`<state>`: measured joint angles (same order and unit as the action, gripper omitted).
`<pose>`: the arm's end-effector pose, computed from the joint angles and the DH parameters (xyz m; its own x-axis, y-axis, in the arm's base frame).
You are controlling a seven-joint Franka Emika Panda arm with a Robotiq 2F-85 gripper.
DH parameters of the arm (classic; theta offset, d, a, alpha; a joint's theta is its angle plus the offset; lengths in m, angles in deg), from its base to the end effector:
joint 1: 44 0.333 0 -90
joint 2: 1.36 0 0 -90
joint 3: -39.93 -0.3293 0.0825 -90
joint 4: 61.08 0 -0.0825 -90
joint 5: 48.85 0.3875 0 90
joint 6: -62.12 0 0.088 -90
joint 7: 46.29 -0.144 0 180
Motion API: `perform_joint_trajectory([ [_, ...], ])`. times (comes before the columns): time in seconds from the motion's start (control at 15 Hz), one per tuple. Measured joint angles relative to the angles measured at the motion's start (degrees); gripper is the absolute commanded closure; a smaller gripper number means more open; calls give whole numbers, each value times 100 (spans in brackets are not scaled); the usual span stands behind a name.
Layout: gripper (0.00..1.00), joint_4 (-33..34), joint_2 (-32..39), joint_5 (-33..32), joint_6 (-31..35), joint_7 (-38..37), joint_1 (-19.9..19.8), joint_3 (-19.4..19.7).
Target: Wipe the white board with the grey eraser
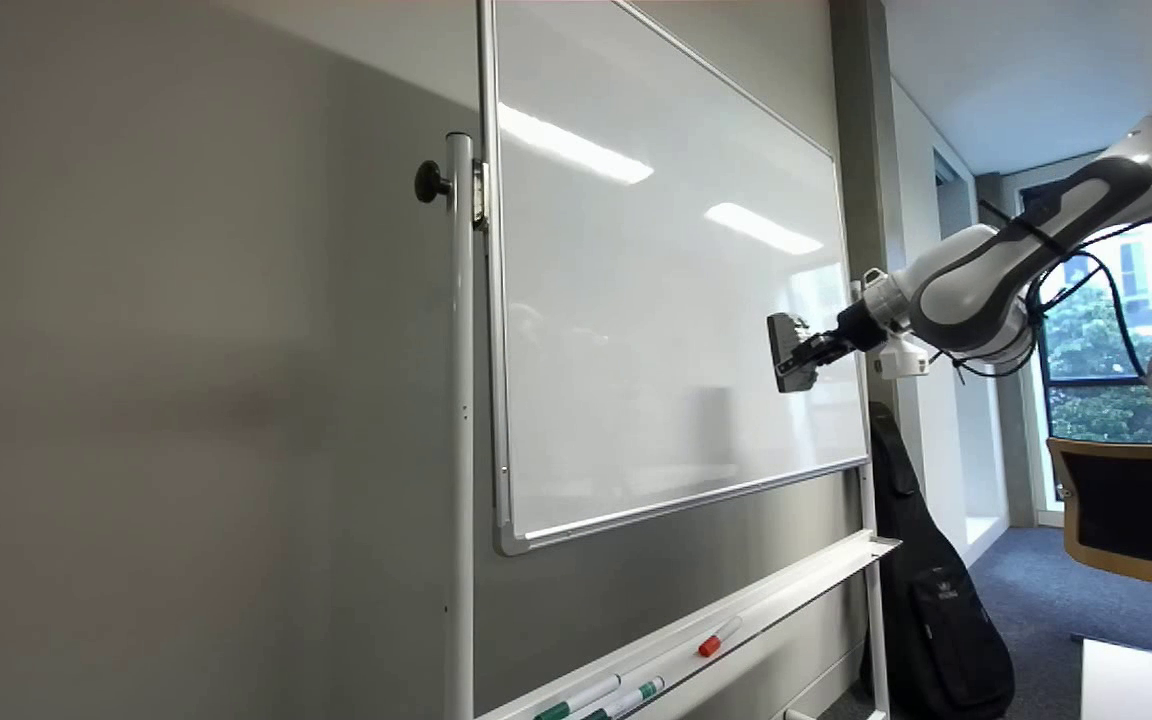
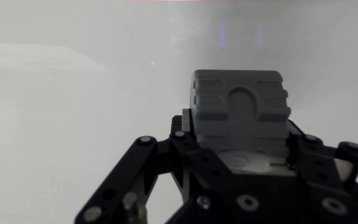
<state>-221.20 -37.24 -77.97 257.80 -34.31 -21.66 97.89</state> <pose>0.3799 -0.2057 0.4339 0.4334 0.0053 0.9012 -0.0503 -0.9983 0.0301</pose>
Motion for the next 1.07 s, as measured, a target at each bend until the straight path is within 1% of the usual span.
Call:
perform_joint_trajectory([
  [0.07,62,-64,-49,-144,-90,-12,-93,14],
  [0.2,62,-34,-56,-526,-567,-125,-146,115],
  [0.33,62,-26,-57,-915,-1276,-278,-100,282],
  [0.47,62,-23,-71,-1152,-1992,-404,43,454],
  [0.6,62,-22,-83,-1244,-2613,-469,174,522],
  [0.73,62,-23,-80,-1261,-3080,-507,242,501],
  [0.87,62,-24,-54,-1263,-3514,-581,248,416],
  [1.07,62,-27,51,-1174,-4405,-702,291,290],
])
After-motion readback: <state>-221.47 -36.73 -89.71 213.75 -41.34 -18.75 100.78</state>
